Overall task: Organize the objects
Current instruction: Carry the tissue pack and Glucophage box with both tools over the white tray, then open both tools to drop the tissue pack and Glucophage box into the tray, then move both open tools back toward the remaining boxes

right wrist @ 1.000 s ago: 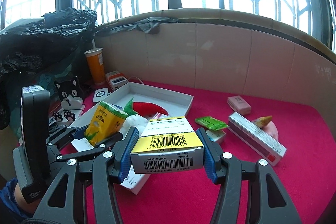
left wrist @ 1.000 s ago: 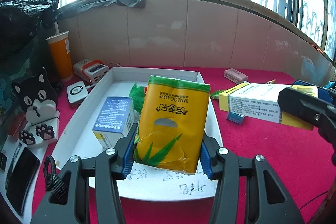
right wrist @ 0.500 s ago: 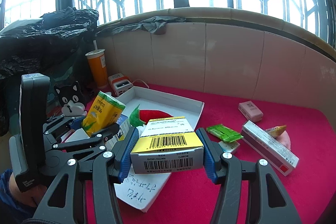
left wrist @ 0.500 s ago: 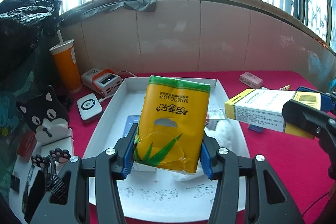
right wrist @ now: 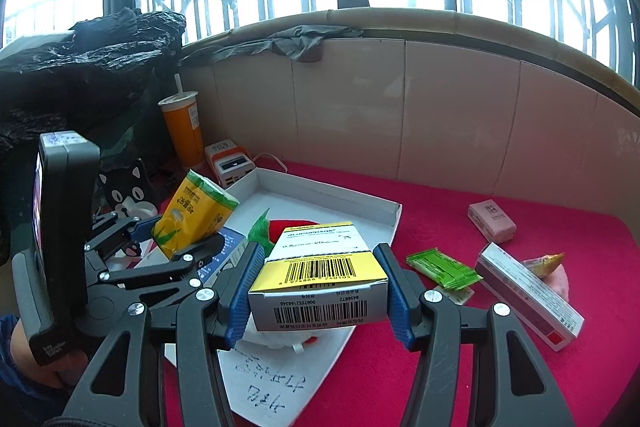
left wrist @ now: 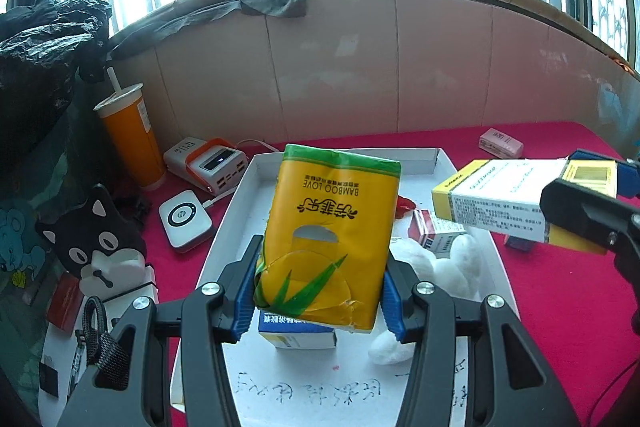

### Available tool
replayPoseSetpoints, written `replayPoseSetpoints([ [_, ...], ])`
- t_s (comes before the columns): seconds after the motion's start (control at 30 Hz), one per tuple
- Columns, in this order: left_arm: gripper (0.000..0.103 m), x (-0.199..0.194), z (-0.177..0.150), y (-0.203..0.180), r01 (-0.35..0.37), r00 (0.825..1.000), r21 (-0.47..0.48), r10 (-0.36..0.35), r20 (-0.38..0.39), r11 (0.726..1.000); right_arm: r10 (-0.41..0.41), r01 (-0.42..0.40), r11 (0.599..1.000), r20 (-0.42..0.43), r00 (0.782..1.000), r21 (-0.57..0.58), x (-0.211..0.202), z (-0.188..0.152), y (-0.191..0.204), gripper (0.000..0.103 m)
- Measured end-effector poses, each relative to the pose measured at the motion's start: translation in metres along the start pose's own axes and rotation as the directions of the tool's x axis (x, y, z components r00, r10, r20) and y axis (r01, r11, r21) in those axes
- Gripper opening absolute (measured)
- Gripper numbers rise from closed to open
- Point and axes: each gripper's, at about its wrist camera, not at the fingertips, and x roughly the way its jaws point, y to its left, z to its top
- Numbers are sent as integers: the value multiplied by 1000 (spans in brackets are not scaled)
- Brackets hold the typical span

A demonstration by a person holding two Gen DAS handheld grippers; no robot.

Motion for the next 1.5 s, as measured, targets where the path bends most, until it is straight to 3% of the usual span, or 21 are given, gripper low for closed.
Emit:
replayPoseSetpoints([
  [0.47,51,27,14,4,-3,1000,6,4,-28,1000,-22,23,999,-37,999,31,32,7,-5,61],
  [0.97,52,60,42,29,23,998,-65,-27,-63,998,-82,82,997,-15,997,12,69,16,-1,61],
  [1.0,55,62,42,30,19,998,-70,-24,-66,997,-79,79,997,-6,997,8,72,17,1,62],
  [1.07,77,65,43,32,18,997,-85,-24,-70,996,-51,51,999,-19,998,-11,84,14,5,66],
  [1.1,81,65,42,32,25,997,-89,-31,-67,996,-41,40,999,-61,997,-23,93,10,8,79],
  [1.13,86,65,41,32,26,997,-89,-32,-64,996,-41,39,999,-81,996,-22,97,6,9,86],
  [1.17,88,63,40,32,24,998,-84,-29,-56,996,-30,29,999,-91,995,-15,98,0,9,94],
  [1.33,92,52,37,27,2,1000,-62,-4,-30,998,-29,27,999,-66,997,-29,80,-15,9,94],
  [1.5,93,37,38,12,38,999,-77,-38,-6,996,-47,47,999,-54,997,-12,59,-20,-1,97],
])
